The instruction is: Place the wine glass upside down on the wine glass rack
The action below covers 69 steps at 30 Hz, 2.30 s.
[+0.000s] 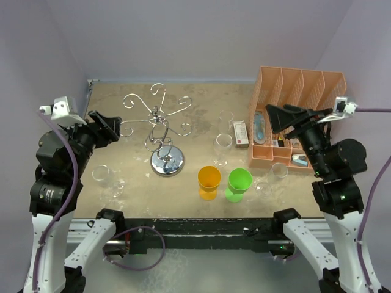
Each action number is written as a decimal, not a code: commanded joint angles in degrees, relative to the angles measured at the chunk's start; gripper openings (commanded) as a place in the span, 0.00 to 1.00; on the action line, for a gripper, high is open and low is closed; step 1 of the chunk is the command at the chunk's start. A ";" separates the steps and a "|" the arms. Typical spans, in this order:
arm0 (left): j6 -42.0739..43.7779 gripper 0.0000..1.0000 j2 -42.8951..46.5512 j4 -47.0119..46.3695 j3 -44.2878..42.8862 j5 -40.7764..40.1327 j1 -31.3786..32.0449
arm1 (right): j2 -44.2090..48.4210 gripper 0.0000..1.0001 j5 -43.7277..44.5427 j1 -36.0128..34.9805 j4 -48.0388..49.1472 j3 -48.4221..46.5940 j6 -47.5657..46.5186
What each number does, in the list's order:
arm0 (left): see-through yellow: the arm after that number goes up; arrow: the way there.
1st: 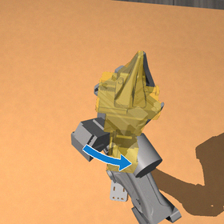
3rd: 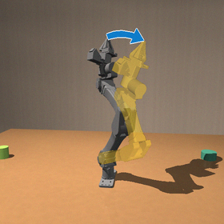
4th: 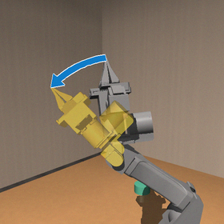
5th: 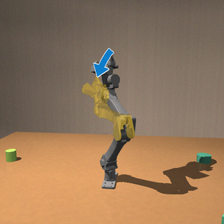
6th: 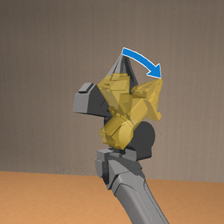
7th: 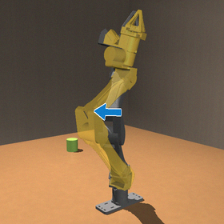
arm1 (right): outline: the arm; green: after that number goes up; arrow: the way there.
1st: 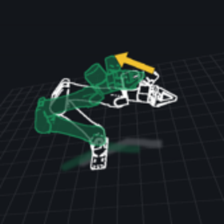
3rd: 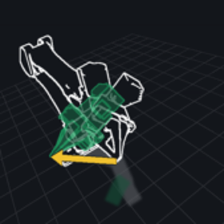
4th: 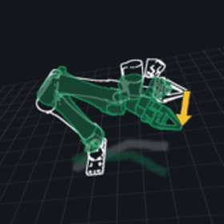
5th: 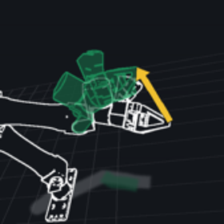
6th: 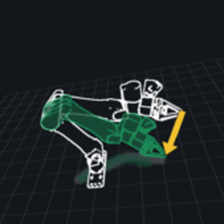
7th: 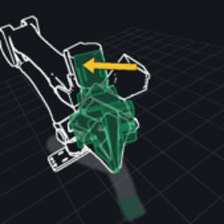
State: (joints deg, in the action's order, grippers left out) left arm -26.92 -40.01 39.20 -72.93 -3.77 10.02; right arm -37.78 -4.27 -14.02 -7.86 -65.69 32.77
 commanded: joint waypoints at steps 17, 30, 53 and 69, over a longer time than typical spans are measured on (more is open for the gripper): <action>-11.44 0.64 2.01 15.70 1.95 -10.54 -2.77 | -7.97 0.94 -2.80 -0.97 5.23 3.14 2.98; -18.73 0.62 -1.55 29.08 3.76 -23.50 -2.96 | -11.87 0.90 -4.58 -1.08 10.89 9.27 3.85; -19.87 0.43 -9.48 21.36 17.84 -23.28 -2.99 | -12.84 0.83 -3.02 -1.10 14.97 15.59 4.60; -20.98 0.18 -8.87 20.96 20.69 -24.70 -2.99 | -13.24 0.82 -4.33 -1.10 16.11 17.57 6.31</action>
State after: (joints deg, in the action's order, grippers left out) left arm -47.37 -49.50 61.65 -51.05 -26.50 7.49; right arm -51.03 -7.29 -14.74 4.84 -48.60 38.09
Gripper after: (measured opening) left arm 0.223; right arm 0.822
